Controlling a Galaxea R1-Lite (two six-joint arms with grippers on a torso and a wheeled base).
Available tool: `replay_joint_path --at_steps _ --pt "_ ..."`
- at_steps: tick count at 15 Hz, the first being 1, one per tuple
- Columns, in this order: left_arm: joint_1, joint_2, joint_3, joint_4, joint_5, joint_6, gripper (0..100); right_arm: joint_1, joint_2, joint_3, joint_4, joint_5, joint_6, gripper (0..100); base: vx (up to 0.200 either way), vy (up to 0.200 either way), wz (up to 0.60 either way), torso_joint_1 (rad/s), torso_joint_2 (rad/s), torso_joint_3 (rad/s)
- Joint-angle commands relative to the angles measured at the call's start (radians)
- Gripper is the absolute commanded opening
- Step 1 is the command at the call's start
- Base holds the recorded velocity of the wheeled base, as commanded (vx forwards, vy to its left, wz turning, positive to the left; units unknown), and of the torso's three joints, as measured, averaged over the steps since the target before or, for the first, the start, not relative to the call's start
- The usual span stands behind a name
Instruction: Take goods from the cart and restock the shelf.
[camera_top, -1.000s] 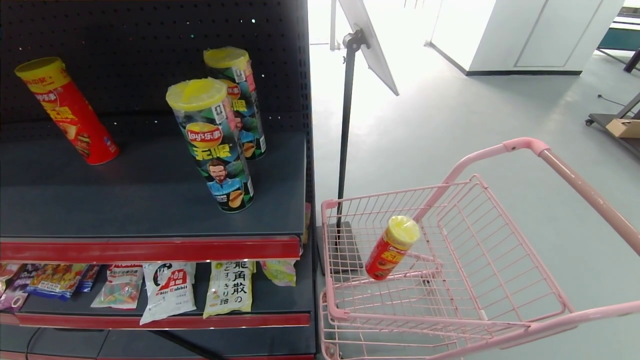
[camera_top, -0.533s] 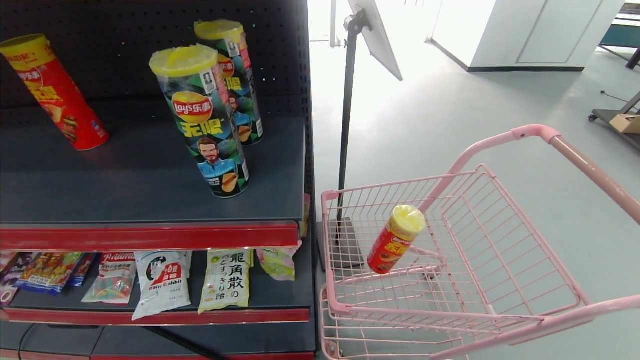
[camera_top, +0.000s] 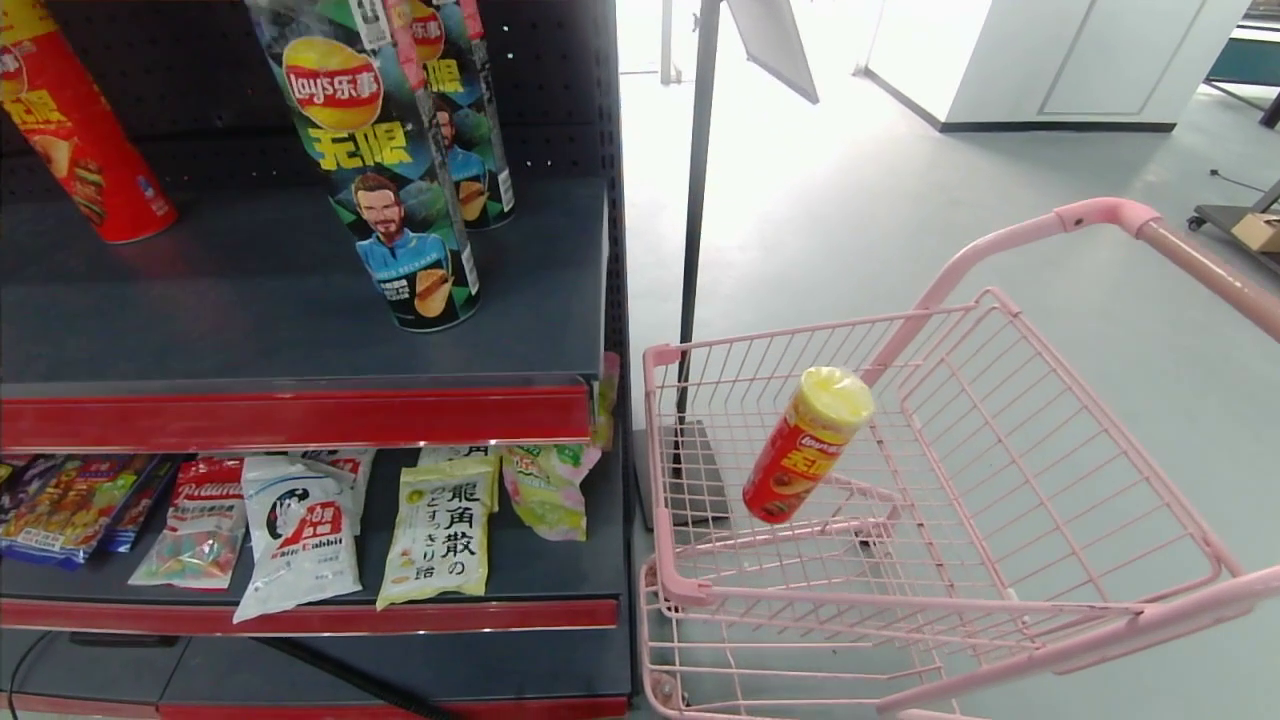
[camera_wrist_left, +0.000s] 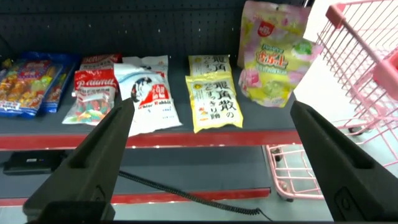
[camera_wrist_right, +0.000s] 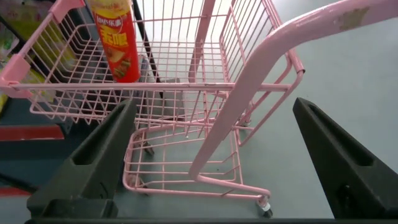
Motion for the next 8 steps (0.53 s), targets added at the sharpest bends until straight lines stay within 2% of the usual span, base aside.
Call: replay_joint_path --at_steps 1,6,8 --pt "0.000 0.002 0.000 0.000 0.000 -0.001 100 0.000 0.000 0.000 0.000 0.000 0.000 100 0.000 0.000 0.00 -0.207 0.55 0.339" --pt "0.000 0.002 0.000 0.000 0.000 -0.001 100 0.000 0.000 0.000 0.000 -0.002 -0.003 100 0.000 0.000 0.00 -0.187 0.51 0.317" --pt "0.000 0.002 0.000 0.000 0.000 -0.001 100 0.000 0.000 0.000 0.000 -0.002 0.000 100 0.000 0.000 0.00 -0.066 0.18 0.127"
